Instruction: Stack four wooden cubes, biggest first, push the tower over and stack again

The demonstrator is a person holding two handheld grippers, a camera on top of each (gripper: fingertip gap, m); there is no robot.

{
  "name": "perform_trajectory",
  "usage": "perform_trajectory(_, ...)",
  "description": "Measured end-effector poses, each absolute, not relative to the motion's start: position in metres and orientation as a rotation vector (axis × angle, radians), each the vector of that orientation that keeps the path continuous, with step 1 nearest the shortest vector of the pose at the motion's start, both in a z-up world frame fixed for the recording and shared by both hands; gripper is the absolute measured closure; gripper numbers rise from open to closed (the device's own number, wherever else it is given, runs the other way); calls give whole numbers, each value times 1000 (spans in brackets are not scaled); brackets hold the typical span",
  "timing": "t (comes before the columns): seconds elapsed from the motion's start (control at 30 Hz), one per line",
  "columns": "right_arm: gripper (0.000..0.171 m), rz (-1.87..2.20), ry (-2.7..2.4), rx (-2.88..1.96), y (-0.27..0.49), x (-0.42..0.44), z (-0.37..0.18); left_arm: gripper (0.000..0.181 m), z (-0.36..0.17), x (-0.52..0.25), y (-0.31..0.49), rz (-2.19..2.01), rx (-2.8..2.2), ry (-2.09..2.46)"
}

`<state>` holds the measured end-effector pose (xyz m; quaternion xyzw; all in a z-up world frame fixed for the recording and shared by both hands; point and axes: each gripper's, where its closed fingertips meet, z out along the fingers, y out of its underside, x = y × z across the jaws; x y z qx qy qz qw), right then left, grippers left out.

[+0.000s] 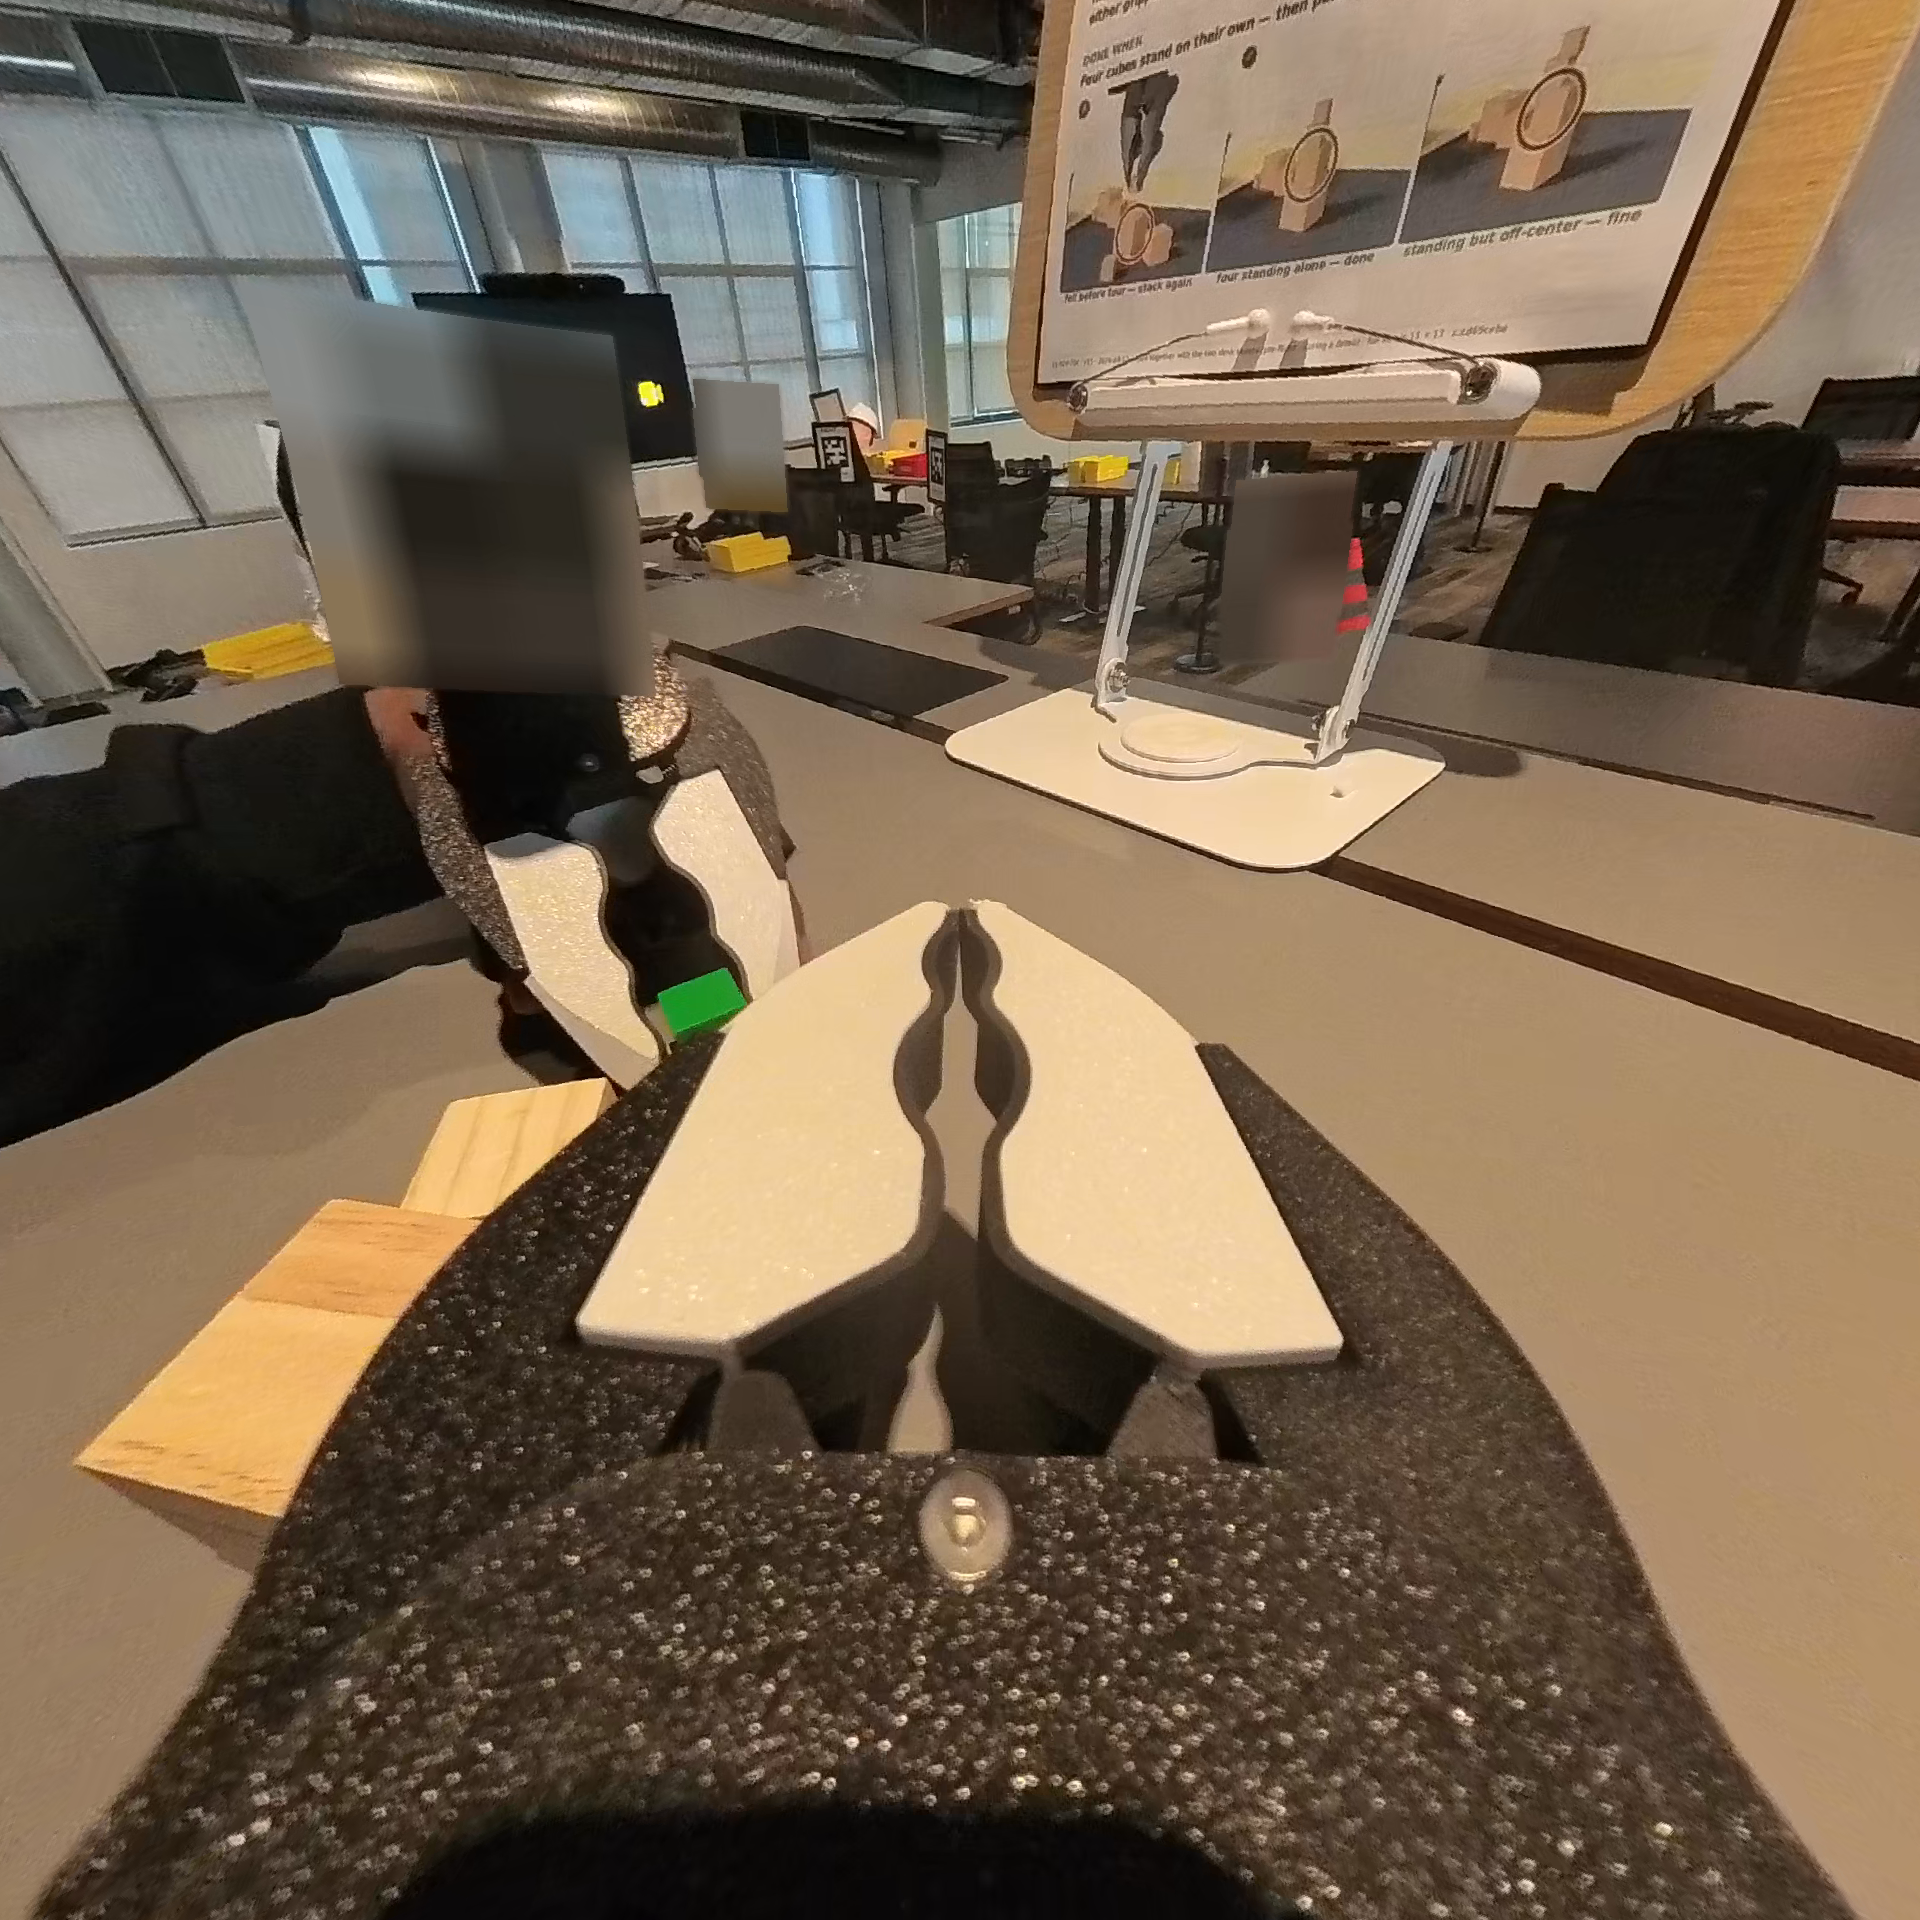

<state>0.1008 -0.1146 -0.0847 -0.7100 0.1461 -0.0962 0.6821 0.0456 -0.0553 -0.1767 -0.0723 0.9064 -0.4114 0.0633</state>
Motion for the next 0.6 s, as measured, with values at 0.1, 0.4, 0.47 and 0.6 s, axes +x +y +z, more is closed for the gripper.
perform_trajectory(0.1, 171, -214, 328, -1594, -114, 101, -85, 154, -174, 45, -54, -1254, -256, 2699)
perform_trajectory(0.4, 171, -207, 332, -1589, -115, 101, -84, 154, -146, 45, -45, -1238, -444, 2572)
perform_trajectory(0.47, 171, -206, 330, -1589, -115, 101, -84, 154, -138, 38, -47, -1247, -423, 2573)
perform_trajectory(0.6, 171, -209, 327, -1590, -115, 101, -85, 154, -121, 25, -53, -1267, -330, 2589)
